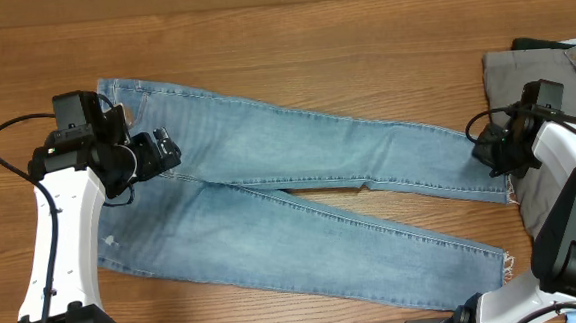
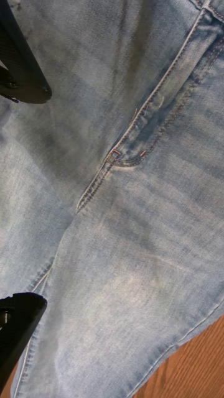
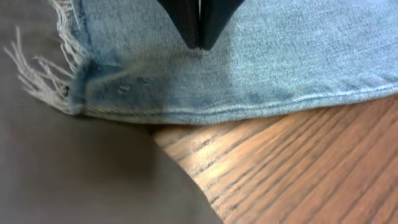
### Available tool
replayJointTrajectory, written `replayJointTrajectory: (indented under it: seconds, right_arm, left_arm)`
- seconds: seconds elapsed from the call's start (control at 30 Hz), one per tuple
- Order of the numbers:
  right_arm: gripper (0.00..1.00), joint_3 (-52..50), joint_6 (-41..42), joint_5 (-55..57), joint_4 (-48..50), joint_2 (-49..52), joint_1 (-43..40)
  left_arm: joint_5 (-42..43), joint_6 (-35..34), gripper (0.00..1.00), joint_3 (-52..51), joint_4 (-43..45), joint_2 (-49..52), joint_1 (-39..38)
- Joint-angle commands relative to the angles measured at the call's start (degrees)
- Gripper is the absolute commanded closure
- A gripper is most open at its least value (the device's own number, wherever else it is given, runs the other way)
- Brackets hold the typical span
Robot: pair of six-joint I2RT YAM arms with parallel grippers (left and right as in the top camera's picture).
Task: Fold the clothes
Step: 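Grasp the frayed leg hem with the right gripper, then pull waistband left and hem right to stretch the jeans flat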
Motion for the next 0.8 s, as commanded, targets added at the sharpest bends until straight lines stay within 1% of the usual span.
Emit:
replayJointTrajectory:
  seconds: [0.0,0.03,0.07,0.1,0.17,0.27,0.37,0.43,0.47,0.5,0.57,0.63,0.7,0.77]
  right_arm:
    - [0.96,-0.4,-0.1,-0.3,0.5,0.4,0.0]
    - [0.82,-0.4,-0.1,-0.3,0.1,0.4,0.0]
    - [0.50,-0.4,0.0,0.2,-0.2,0.4,0.0]
    - [0.30,-0.4,1.4,2.5,-0.4,0.4,-0.1]
    - [0.29,-0.4,2.6,7.8,0.2,0.6,-0.6]
    - [0.30,-0.6,2.6,7.5,1.1,1.0,-0.9]
    - [0.28,-2.6,2.6,7.3,4.3,1.7,-0.9]
    - [0.28,-2.6,2.5,5.2,5.2,2.4,-0.9]
    - [0.30,-2.6,2.5,2.9,6.0,2.5,-0.9]
    - [0.39,-2.6,2.5,-0.2,7.1,2.5,-0.9]
    - [0.64,-2.6,2.6,-4.9,9.1,2.5,-0.9]
    - [0.96,-2.6,2.5,-5.4,9.8,2.5,-0.9]
    - [0.96,-2.4,2.5,-5.5,10.0,2.5,-0.9]
    - [0.96,-0.2,2.5,-5.4,8.6,2.5,-0.9]
  left_arm:
    - [0.5,1.7,0.00,0.0,-0.2,-0.7,-0.4]
    - [0.5,1.7,0.00,0.0,-0.2,-0.7,-0.4]
    - [0.5,1.7,0.00,0.0,-0.2,-0.7,-0.4]
    - [0.5,1.7,0.00,0.0,-0.2,-0.7,-0.4]
    - [0.5,1.7,0.00,0.0,-0.7,-0.7,-0.4]
    - [0.5,1.7,0.00,0.0,-1.6,-0.7,-0.4]
    - [0.5,1.5,0.00,0.0,-1.6,-0.7,-0.4]
    - [0.5,1.5,0.00,0.0,-1.6,-0.7,-0.4]
    - [0.5,1.5,0.00,0.0,-1.6,-0.7,-0.4]
    - [0.5,1.5,0.00,0.0,-1.5,-0.7,-0.4]
    - [0.5,1.5,0.00,0.0,-1.6,-0.7,-0.4]
    - [0.5,1.5,0.00,0.0,-1.6,-0.7,-0.4]
    - [0.5,1.5,0.00,0.0,-1.6,-0.7,-0.4]
    - [0.5,1.5,0.00,0.0,-0.9,-0.7,-0.4]
